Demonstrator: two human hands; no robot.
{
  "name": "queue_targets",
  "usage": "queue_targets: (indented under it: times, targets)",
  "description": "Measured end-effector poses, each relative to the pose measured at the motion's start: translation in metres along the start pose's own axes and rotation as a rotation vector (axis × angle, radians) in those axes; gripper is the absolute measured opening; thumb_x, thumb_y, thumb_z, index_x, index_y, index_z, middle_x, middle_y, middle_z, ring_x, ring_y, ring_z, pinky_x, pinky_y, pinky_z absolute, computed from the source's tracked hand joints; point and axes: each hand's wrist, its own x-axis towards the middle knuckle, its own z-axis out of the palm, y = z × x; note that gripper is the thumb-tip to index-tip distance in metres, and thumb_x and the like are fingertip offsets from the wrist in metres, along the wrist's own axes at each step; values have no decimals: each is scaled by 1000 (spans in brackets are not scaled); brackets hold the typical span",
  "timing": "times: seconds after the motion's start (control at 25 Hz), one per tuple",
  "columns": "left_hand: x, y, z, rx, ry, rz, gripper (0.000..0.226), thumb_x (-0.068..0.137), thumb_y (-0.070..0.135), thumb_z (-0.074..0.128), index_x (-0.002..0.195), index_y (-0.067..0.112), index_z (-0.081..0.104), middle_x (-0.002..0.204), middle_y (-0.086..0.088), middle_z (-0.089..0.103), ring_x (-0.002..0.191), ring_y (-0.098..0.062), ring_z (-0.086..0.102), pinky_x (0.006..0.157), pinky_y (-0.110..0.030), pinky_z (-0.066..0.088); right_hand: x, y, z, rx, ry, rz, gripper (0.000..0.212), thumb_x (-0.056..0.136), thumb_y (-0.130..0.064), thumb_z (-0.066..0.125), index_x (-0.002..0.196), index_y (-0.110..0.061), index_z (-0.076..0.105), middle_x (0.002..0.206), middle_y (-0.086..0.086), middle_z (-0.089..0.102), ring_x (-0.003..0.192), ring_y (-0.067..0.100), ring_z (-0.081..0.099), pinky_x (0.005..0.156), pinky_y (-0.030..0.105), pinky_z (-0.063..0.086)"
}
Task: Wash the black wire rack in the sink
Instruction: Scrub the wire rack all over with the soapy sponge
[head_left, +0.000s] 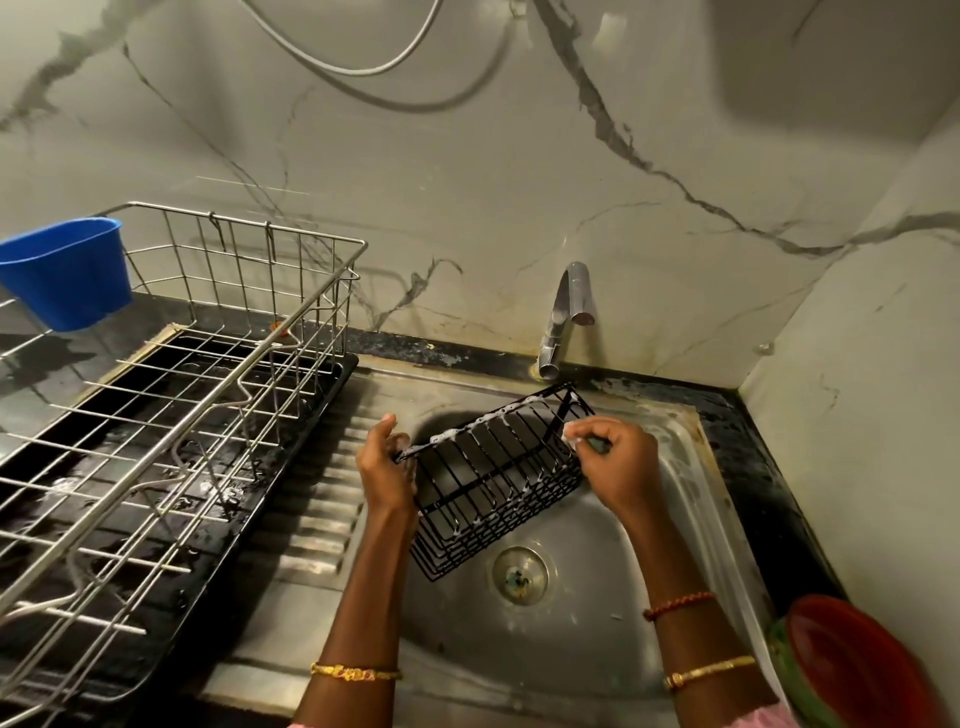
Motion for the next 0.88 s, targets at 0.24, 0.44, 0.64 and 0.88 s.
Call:
queue_targets:
  times: [0.24, 0.44, 0.64, 0.88]
  targets:
    - [-18, 4, 15, -49, 10, -20, 36, 94, 26, 45, 59, 17, 39, 37, 11, 36, 28, -5, 26, 30, -17, 15, 31, -14, 18, 4, -45, 11, 18, 83, 2, 62, 98, -6, 70, 104, 4, 69, 91, 6, 60, 73, 0, 43]
    - [-14, -1, 15, -40, 80, 30, 32, 92, 22, 47, 61, 17, 46, 38, 12, 41, 32, -6, 30, 35, -21, 19, -4, 9, 11, 0, 155, -122, 22, 83, 9, 59, 99, -1, 69, 108, 11, 68, 101, 16, 63, 87, 9, 46]
    - [-10, -11, 16, 20, 100, 28, 26, 91, 20, 48, 66, 16, 56, 42, 13, 49, 41, -11, 38, 42, -25, 27, -31, 35, -12, -19, 57, -55, 23, 81, 13, 58, 95, -2, 70, 104, 8, 68, 98, 17, 63, 83, 1, 43]
    - [-12, 2, 18, 71, 81, 65, 29, 92, 16, 48, 63, 15, 54, 47, 9, 48, 42, -10, 38, 46, -27, 24, -9, 14, -28, 72, 216, 3, 24, 83, 4, 61, 105, -3, 66, 103, 4, 65, 90, 13, 63, 76, 12, 53]
